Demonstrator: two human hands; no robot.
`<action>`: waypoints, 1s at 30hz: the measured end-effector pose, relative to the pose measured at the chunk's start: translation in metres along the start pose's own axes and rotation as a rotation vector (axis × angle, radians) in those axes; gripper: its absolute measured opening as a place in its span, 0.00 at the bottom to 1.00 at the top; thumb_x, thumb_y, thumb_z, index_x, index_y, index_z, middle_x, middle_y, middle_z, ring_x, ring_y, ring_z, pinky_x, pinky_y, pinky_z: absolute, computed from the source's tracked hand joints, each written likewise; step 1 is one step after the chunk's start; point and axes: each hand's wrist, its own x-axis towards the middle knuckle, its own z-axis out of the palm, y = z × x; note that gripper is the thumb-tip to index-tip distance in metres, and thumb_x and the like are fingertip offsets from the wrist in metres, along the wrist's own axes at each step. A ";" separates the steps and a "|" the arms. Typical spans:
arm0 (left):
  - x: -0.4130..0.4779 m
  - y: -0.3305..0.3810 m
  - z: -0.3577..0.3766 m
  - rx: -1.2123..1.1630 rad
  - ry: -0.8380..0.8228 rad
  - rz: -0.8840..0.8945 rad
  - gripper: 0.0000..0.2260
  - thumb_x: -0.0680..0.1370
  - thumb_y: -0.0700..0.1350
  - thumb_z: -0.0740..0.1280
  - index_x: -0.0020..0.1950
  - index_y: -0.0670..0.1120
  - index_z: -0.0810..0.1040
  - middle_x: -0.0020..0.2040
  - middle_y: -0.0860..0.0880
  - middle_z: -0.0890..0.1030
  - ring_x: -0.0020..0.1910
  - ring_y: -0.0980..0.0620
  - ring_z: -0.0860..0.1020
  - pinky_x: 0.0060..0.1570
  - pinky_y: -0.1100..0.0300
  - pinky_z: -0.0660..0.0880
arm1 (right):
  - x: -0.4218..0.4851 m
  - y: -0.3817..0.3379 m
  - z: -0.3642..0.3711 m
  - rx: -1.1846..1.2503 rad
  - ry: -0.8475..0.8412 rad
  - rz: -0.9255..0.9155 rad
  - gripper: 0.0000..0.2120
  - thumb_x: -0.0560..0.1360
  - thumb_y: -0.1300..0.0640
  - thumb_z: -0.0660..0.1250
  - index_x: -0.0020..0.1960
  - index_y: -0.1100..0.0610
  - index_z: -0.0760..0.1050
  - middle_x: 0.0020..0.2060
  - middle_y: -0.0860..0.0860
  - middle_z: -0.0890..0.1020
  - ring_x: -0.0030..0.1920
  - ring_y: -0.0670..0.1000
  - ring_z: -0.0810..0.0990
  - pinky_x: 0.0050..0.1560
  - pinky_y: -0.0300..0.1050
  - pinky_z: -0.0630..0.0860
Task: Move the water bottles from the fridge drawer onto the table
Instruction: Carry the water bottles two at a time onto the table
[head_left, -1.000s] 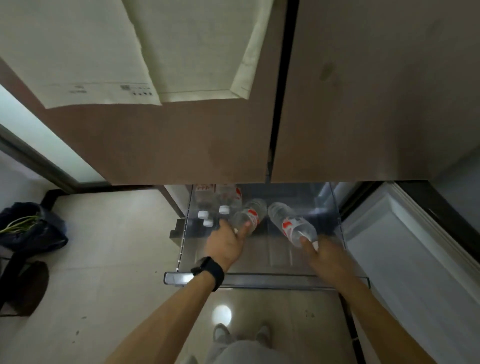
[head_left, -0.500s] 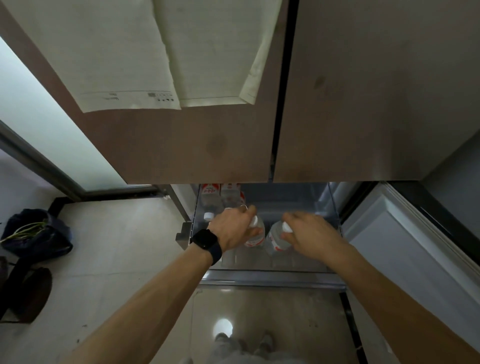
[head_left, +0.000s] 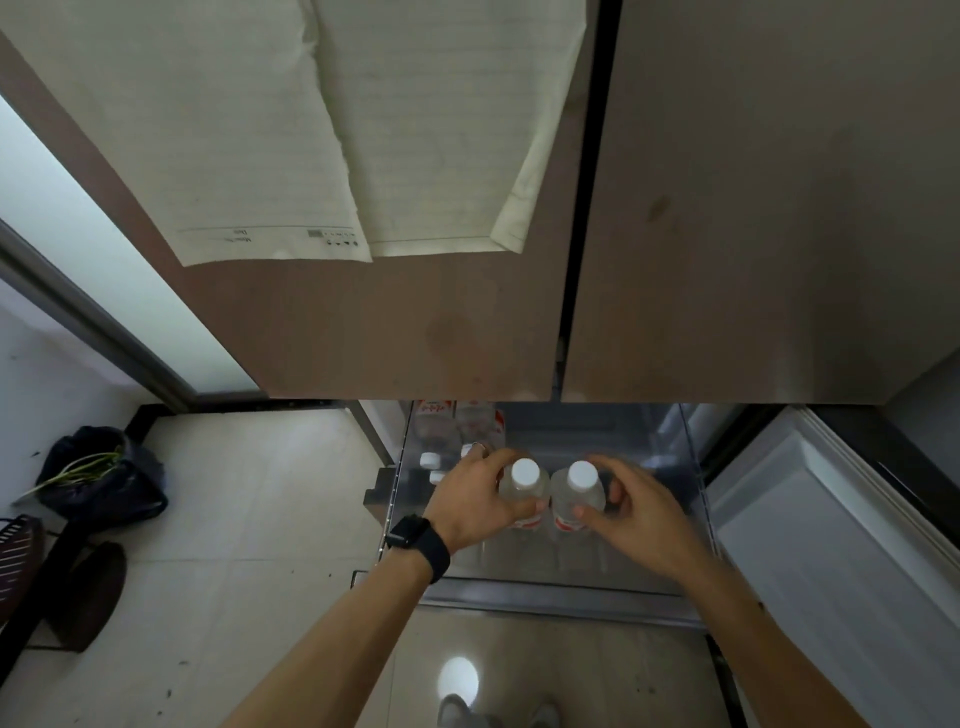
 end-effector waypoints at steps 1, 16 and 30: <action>-0.001 -0.002 0.002 -0.002 0.008 -0.022 0.35 0.67 0.65 0.76 0.70 0.57 0.71 0.64 0.54 0.72 0.57 0.55 0.74 0.58 0.62 0.73 | 0.000 0.005 0.002 0.029 0.000 0.021 0.33 0.66 0.43 0.78 0.67 0.39 0.70 0.49 0.41 0.73 0.47 0.42 0.75 0.47 0.38 0.72; -0.003 -0.008 0.026 -0.199 0.008 -0.061 0.29 0.67 0.55 0.80 0.61 0.56 0.70 0.56 0.58 0.80 0.54 0.55 0.79 0.52 0.55 0.78 | 0.019 0.016 0.045 0.197 -0.052 0.081 0.25 0.63 0.48 0.81 0.56 0.43 0.74 0.49 0.38 0.82 0.51 0.37 0.80 0.51 0.39 0.80; -0.259 -0.037 -0.125 -0.247 0.581 -0.137 0.30 0.66 0.54 0.81 0.63 0.59 0.72 0.55 0.61 0.80 0.52 0.64 0.78 0.50 0.71 0.74 | -0.092 -0.229 0.084 0.251 -0.188 -0.385 0.32 0.63 0.52 0.82 0.57 0.34 0.68 0.52 0.37 0.78 0.51 0.42 0.78 0.49 0.42 0.77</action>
